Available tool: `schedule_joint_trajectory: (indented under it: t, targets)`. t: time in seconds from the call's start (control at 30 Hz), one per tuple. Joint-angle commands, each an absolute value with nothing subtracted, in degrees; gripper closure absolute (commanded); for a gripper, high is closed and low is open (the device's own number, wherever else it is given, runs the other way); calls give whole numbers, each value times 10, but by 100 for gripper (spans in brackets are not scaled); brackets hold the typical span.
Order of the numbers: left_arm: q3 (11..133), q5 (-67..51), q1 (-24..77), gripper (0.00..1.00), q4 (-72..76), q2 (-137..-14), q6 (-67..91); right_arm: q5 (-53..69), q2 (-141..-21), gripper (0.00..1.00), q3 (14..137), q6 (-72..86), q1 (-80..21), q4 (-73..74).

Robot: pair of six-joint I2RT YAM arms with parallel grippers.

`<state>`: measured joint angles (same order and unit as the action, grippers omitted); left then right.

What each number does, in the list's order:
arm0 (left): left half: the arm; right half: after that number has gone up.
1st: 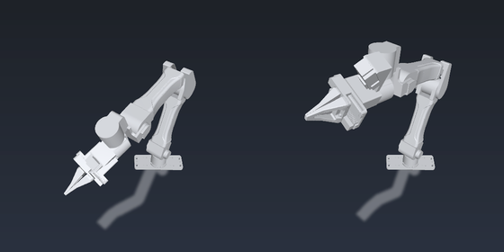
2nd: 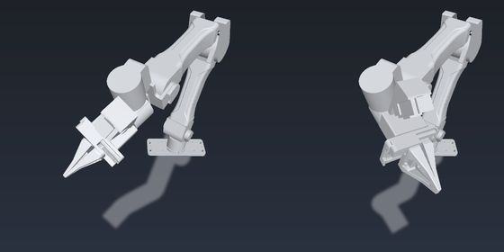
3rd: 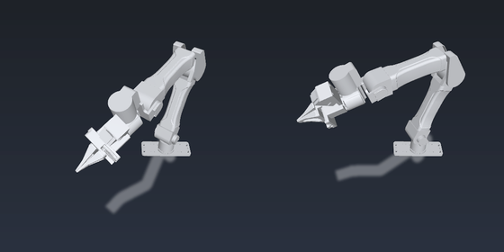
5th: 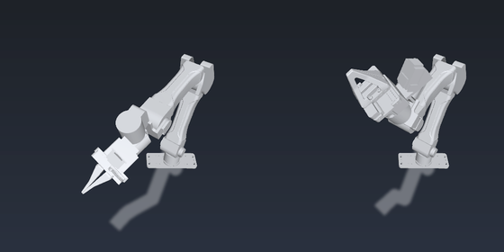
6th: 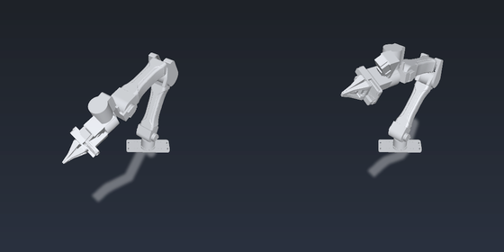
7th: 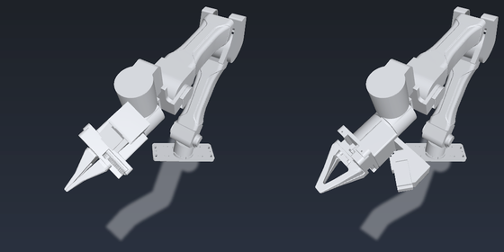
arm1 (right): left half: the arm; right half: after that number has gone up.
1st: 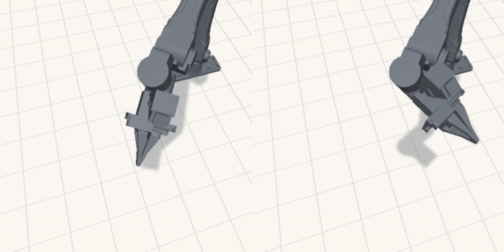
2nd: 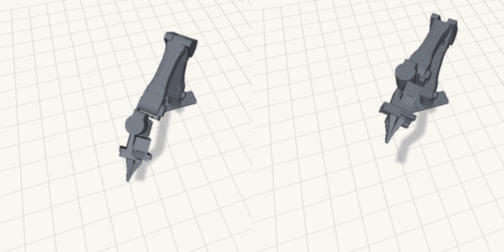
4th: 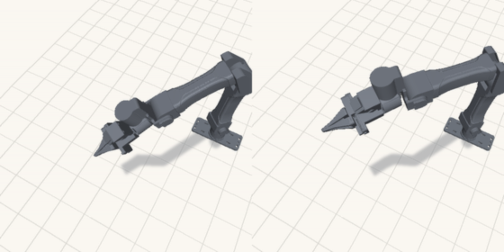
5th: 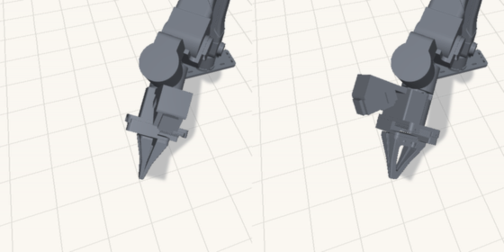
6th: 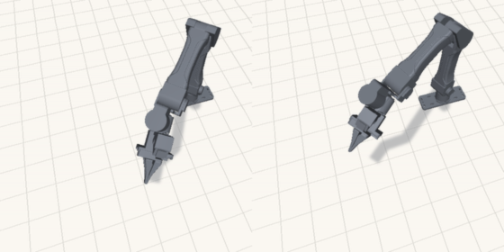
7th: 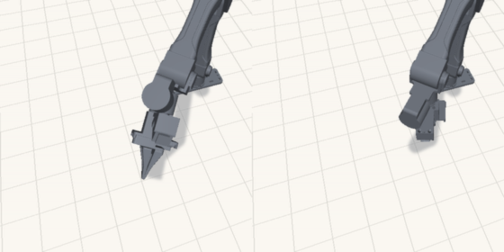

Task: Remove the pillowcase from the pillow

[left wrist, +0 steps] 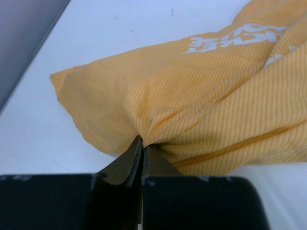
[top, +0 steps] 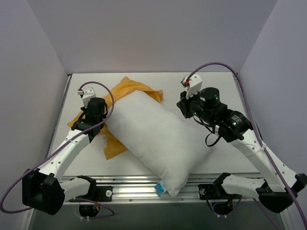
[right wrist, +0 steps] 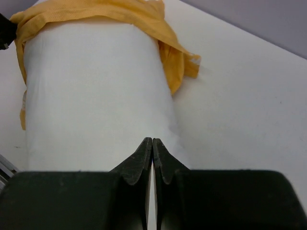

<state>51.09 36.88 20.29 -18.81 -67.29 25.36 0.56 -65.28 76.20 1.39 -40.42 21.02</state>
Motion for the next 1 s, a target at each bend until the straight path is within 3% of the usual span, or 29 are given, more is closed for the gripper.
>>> schedule_joint_trajectory:
  t: [0.0,0.23,0.3,0.33,0.37,0.4,0.5,0.53,0.6,0.77,0.97]
  targets:
    - [568,397,173,98,-177,-678,236,28,-632,100,773,7,-375,238]
    - [572,252,177,98,-128,-691,209,98,-679,100,766,18,-391,226]
    - [568,233,183,98,-127,-688,208,76,-694,87,759,30,-430,187]
    - [564,212,184,98,-128,-684,208,66,-714,69,760,31,-466,174]
    - [560,198,185,98,-125,-680,210,63,-728,57,764,32,-481,157]
    - [556,185,186,98,-121,-678,213,61,-741,35,772,32,-493,149]
    - [546,142,194,98,-110,-671,217,7,-787,10,773,8,-547,113]
    - [547,135,194,98,-109,-671,215,-24,-808,5,774,3,-578,107]
    - [549,115,193,98,-116,-671,212,-100,-831,0,778,-26,-610,96]
    - [546,92,189,98,-131,-662,212,-229,-895,0,775,-96,-726,44]
    - [531,44,182,98,-151,-650,216,-372,-982,0,761,-139,-771,-3]
